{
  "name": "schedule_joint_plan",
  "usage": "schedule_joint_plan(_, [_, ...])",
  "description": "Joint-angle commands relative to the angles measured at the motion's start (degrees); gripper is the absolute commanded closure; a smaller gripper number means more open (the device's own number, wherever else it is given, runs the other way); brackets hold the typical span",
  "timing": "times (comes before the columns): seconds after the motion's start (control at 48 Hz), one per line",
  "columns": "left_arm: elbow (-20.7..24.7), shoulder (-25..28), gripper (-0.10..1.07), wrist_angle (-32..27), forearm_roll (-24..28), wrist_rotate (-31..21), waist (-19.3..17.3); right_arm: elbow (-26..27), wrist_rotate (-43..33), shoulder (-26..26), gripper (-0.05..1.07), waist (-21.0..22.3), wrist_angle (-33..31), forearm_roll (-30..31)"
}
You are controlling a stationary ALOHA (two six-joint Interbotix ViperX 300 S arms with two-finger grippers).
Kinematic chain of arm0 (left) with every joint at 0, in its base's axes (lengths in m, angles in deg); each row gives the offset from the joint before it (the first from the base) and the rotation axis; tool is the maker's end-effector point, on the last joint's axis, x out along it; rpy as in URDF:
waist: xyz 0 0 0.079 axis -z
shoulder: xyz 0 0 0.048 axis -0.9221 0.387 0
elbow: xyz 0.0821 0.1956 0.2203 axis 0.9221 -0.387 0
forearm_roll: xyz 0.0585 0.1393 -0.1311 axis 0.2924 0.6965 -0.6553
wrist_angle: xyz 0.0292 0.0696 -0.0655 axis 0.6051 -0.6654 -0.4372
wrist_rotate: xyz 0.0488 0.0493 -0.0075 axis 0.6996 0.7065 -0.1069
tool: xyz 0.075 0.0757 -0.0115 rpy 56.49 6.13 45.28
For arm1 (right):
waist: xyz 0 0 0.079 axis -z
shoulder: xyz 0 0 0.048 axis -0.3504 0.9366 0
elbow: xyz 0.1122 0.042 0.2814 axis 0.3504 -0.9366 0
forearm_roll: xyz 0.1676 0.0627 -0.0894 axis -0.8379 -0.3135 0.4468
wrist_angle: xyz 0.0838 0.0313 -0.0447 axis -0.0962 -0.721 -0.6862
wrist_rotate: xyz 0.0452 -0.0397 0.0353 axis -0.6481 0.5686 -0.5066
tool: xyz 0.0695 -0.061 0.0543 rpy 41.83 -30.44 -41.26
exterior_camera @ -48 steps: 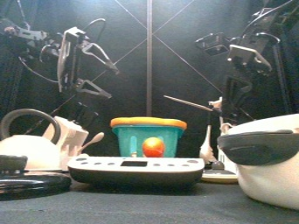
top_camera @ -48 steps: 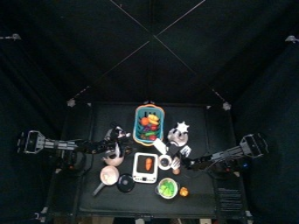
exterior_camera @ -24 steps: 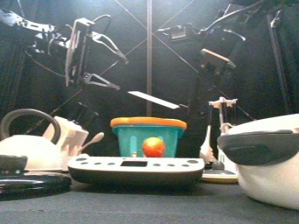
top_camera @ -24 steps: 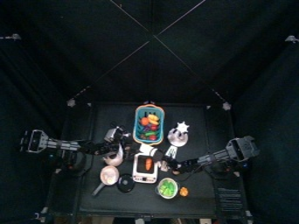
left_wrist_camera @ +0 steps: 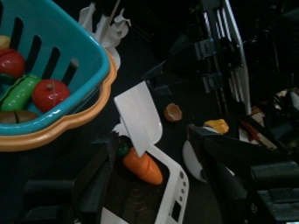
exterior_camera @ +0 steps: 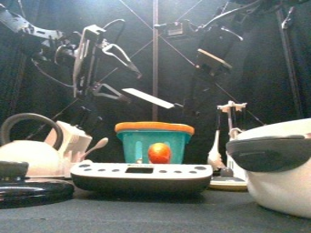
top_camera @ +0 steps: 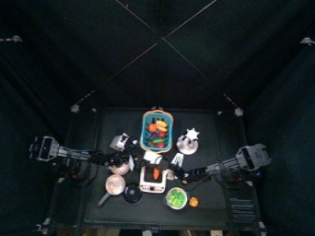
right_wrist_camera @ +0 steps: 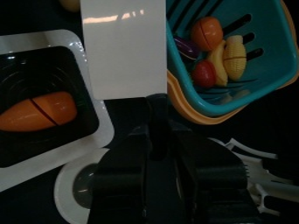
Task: Grab cleaver with other hand
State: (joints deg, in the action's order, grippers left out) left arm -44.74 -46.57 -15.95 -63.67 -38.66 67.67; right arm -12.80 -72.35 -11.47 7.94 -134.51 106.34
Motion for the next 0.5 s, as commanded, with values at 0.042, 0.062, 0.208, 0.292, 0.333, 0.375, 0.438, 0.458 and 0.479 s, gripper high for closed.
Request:
schedule_joint_plan(0.042, [0.26,0.18,0.18,0.97,0.35,0.09,-0.62,1.32,0.09,-0.79,0.54,0.09,0.18,0.00])
schedule_joint_plan(0.062, [0.18,0.26,0.20,0.97,0.35,0.09,-0.62,1.23,0.09,-0.79,0.54,0.09,0.18,0.00])
schedule_joint_plan(0.208, [-0.62,0.18,0.40,0.97,0.35,0.09,-0.88,1.32,0.00,-0.79,0.54,0.18,0.35,0.00])
schedule_joint_plan(0.292, [-0.88,0.26,0.53,1.05,0.35,0.09,-0.88,1.32,0.00,-0.79,0.53,0.35,1.41,-0.44])
schedule_joint_plan(0.333, [-0.97,0.26,0.58,0.97,0.44,0.09,-0.97,1.32,0.00,-0.79,0.53,0.44,2.20,-0.79])
schedule_joint_plan(0.375, [-1.05,0.26,0.62,0.97,0.44,0.09,-1.05,1.32,0.09,-0.79,0.53,0.70,3.16,-1.23])
schedule_joint_plan(0.438, [-1.14,0.26,0.66,1.05,0.35,0.09,-1.14,1.23,0.00,-0.79,0.53,0.88,4.75,-1.85])
schedule_joint_plan(0.458, [-1.23,0.26,0.67,0.97,0.44,0.09,-1.14,1.14,0.00,-0.79,0.53,0.97,5.19,-2.02])
schedule_joint_plan(0.479, [-1.32,0.26,0.68,0.97,0.35,0.18,-1.14,1.05,0.00,-0.79,0.52,1.05,5.63,-2.29])
